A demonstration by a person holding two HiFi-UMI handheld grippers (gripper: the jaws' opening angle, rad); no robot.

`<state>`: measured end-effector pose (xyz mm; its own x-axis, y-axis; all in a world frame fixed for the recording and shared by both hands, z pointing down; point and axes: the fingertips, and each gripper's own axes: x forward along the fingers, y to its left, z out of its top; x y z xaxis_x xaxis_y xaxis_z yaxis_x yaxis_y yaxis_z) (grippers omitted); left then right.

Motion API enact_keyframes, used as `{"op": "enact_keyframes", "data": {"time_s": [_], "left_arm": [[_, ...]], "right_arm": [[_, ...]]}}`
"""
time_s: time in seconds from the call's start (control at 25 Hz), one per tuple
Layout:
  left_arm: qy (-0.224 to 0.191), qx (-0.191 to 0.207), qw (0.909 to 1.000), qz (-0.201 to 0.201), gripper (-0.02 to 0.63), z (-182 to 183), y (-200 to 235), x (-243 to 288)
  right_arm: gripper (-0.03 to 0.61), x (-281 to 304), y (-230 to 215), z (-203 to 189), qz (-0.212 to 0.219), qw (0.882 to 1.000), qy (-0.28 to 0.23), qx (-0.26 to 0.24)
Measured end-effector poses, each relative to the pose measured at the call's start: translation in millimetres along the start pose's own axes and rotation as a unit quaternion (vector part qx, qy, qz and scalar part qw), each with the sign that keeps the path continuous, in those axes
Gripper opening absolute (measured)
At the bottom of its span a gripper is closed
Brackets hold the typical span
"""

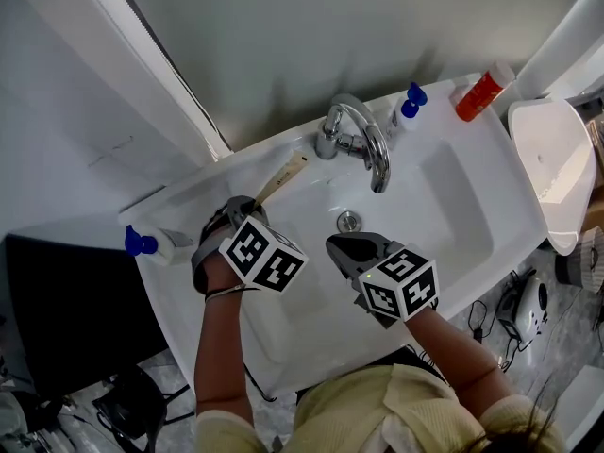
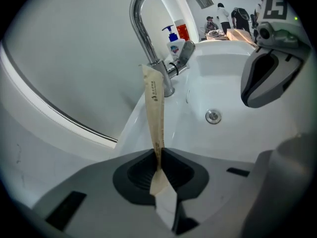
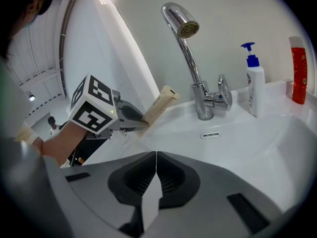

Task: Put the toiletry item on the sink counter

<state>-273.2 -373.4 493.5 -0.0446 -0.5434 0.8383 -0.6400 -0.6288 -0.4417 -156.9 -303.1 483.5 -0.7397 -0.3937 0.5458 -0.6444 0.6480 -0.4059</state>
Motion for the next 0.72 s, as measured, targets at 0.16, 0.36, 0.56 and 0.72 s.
{"op": "enact_keyframes", "data": {"time_s": [0.16, 0.36, 0.56, 0.72], "left_arm": [[0.0, 0.029, 0.9995, 0.012, 0.069, 9, 4, 8], [0.012, 0.057, 0.9982, 0.01, 0.069, 8, 12, 18], [0.033, 0.097, 0.9945, 0.021, 0.069, 7, 22, 26], [0.043, 0.121, 0.9917, 0.013, 0.069, 8, 21, 33]], "right_arm": [[0.026, 1, -3, -1, -0.001, 1.0, 0.0, 0.004], [0.026, 0, -6, -8, -0.003, 1.0, 0.005, 0.008], [0.026, 0, -11, -14, -0.004, 1.0, 0.013, 0.016], [0.026, 2, -13, -14, -0.002, 1.0, 0.014, 0.019]]}}
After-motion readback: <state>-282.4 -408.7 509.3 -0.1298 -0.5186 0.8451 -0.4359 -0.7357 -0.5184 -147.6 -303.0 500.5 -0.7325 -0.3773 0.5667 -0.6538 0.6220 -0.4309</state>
